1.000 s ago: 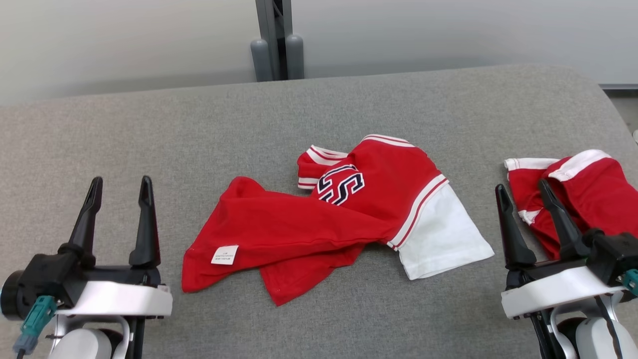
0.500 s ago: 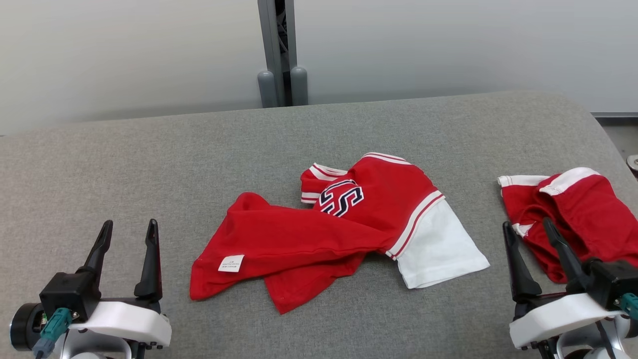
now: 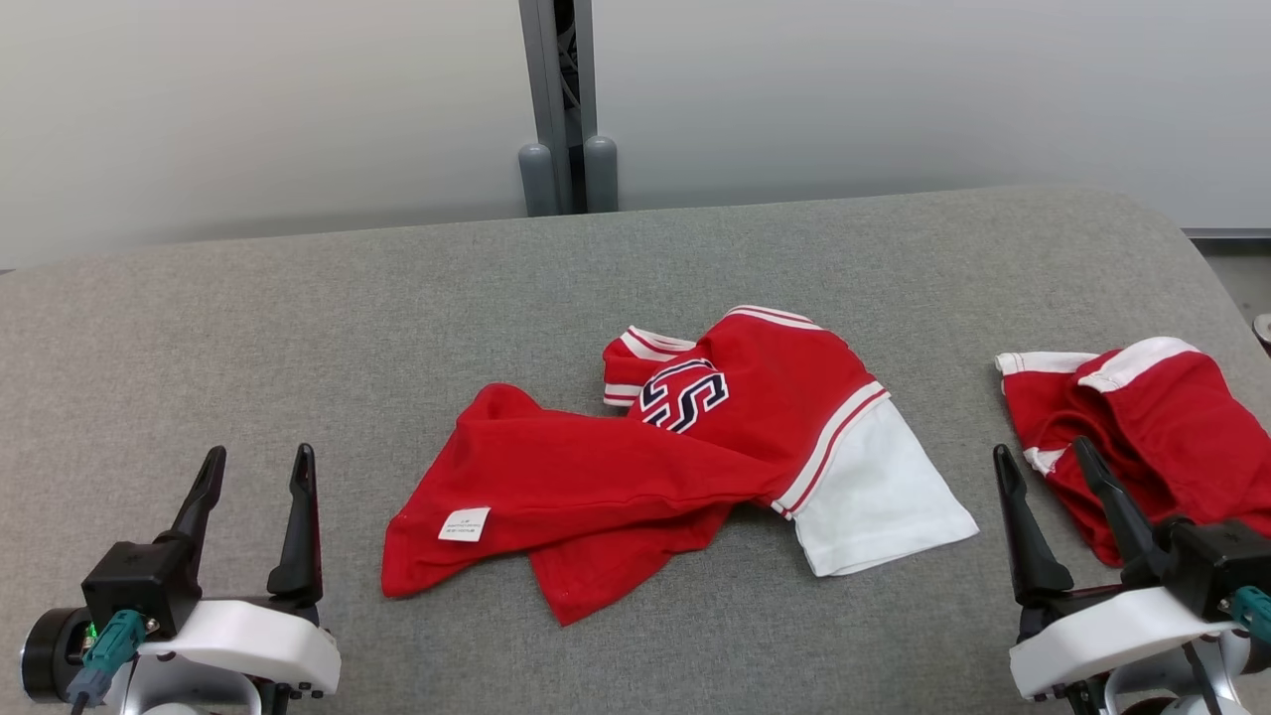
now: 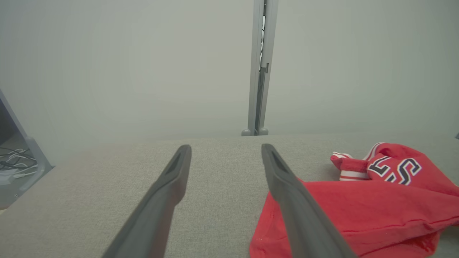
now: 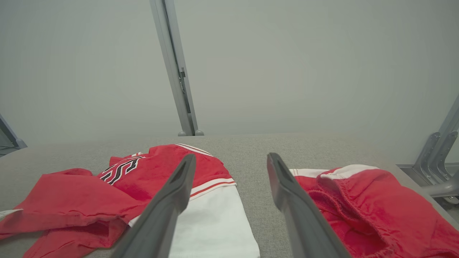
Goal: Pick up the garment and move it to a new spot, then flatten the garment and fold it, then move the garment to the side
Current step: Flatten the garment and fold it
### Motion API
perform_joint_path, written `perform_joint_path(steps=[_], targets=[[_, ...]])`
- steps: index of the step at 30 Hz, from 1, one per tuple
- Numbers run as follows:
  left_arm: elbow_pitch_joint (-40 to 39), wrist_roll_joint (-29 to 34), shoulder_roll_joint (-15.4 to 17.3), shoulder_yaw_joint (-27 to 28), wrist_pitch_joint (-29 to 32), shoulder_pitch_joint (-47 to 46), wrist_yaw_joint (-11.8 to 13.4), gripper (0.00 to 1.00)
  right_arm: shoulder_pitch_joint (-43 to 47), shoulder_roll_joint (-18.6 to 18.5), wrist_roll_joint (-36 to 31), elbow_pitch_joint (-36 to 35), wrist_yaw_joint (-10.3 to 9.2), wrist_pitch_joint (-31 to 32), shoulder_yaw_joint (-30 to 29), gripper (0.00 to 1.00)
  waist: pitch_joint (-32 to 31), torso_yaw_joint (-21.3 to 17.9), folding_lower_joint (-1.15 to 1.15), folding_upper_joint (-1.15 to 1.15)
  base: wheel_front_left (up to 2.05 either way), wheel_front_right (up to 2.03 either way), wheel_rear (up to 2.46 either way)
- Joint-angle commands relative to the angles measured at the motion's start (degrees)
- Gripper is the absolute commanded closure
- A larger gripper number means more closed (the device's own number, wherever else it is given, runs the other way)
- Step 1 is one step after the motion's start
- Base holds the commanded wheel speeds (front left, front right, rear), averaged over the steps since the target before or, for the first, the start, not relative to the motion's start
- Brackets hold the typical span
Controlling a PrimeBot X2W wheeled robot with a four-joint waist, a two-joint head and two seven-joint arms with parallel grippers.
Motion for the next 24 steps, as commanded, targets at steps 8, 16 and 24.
perform_joint_path(steps=[8,16,24], targets=[[-0.1,0.1,0.5,-0.5,0.3,-1.2,-0.2,0.0,0.1,-0.4,0.2,-0.4,0.02,0.2,-0.2,0.0,0.5,0.2,0.0,0.0,0.0,0.0,0.0],[0.9,-1.3,0.7,-3.2,5.5,-5.6,-3.2,0.0,-1.0,-0.4,0.3,-1.1,0.02,0.1,0.6,0.0,2.6,-0.4,0.0,0.0,0.0,0.0,0.0],[9.5,-5.8,0.2,-5.4,13.7,-8.8,-7.3,0.0,-2.6,-0.4,1.0,-0.3,0.02,-1.0,2.3,0.0,6.1,-2.9,0.0,0.0,0.0,0.0,0.0]])
